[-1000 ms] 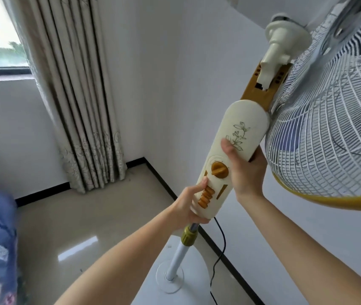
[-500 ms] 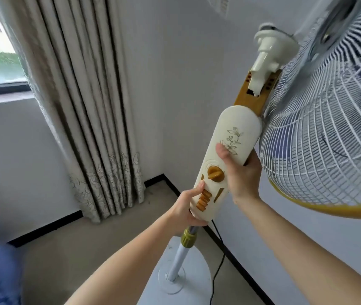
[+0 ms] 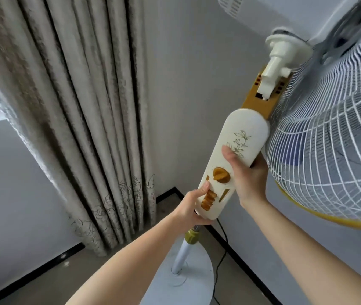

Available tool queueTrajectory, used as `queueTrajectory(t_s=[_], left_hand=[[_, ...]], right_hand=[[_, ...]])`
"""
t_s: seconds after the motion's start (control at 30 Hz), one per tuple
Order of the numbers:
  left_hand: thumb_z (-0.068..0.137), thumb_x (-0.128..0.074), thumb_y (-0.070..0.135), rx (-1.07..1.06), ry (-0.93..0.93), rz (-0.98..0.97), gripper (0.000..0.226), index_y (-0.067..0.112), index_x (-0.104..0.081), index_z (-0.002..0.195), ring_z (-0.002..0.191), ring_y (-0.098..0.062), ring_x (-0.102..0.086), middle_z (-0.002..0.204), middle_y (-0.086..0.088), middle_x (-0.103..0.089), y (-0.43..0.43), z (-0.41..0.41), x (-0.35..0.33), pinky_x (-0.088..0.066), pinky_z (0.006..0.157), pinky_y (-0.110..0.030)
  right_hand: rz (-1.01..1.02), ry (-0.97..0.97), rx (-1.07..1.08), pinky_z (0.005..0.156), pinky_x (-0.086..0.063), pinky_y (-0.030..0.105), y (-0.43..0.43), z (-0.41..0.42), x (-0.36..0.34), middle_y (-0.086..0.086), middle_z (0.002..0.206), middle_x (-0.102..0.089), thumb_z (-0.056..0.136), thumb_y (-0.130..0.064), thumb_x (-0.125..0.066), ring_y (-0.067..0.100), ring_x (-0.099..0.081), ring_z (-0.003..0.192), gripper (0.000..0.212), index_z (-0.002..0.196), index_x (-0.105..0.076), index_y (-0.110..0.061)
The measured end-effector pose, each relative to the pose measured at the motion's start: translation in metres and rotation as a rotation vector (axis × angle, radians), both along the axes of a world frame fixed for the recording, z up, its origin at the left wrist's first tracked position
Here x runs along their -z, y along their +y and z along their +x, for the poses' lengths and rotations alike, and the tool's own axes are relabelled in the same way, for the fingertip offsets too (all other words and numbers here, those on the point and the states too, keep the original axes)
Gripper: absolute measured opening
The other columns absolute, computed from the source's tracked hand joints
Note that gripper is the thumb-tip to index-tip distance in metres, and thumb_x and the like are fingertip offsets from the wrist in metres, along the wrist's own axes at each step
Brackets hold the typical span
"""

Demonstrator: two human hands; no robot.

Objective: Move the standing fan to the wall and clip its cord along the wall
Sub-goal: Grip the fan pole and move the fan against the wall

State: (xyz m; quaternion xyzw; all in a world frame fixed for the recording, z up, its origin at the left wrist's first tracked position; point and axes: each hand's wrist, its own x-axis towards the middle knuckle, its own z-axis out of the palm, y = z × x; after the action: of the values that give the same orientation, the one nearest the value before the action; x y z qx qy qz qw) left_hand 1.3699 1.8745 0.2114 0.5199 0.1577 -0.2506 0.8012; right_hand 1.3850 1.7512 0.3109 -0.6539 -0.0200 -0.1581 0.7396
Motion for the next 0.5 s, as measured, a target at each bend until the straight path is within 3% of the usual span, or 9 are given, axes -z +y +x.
queueTrajectory(t_s=[0.23, 0.4, 0.5], left_hand=[[0.054, -0.077, 0.064, 0.022, -0.008, -0.046, 0.070, 0.022, -0.067, 0.109, 0.113, -0.031, -0.058, 0.116, -0.008, -0.067, 0.064, 0.087, 0.033, -0.052, 0.082, -0.048], [0.063, -0.071, 0.058, -0.034, -0.024, -0.094, 0.070, 0.018, -0.060, 0.120, 0.113, -0.029, -0.057, 0.119, -0.010, -0.065, 0.091, 0.137, 0.075, -0.052, 0.078, -0.045], [0.069, -0.069, 0.054, -0.068, -0.066, -0.110, 0.071, 0.018, -0.054, 0.129, 0.115, -0.031, -0.056, 0.122, -0.010, -0.064, 0.100, 0.159, 0.115, -0.046, 0.088, -0.050]], right_hand=[[-0.015, 0.006, 0.008, 0.064, -0.054, 0.013, 0.065, 0.082, 0.032, -0.022, 0.100, -0.073, 0.063, -0.038, -0.082, -0.001, -0.069, 0.092, 0.047, 0.105, -0.065, -0.032], [-0.038, -0.006, -0.034, 0.065, -0.054, 0.014, 0.094, 0.136, 0.076, -0.021, 0.099, -0.074, 0.062, -0.038, -0.082, 0.001, -0.069, 0.093, 0.043, 0.102, -0.066, -0.034], [-0.066, -0.038, -0.080, 0.064, -0.054, 0.014, 0.105, 0.164, 0.118, -0.022, 0.096, -0.074, 0.066, -0.031, -0.081, 0.000, -0.070, 0.091, 0.035, 0.098, -0.067, -0.035]])
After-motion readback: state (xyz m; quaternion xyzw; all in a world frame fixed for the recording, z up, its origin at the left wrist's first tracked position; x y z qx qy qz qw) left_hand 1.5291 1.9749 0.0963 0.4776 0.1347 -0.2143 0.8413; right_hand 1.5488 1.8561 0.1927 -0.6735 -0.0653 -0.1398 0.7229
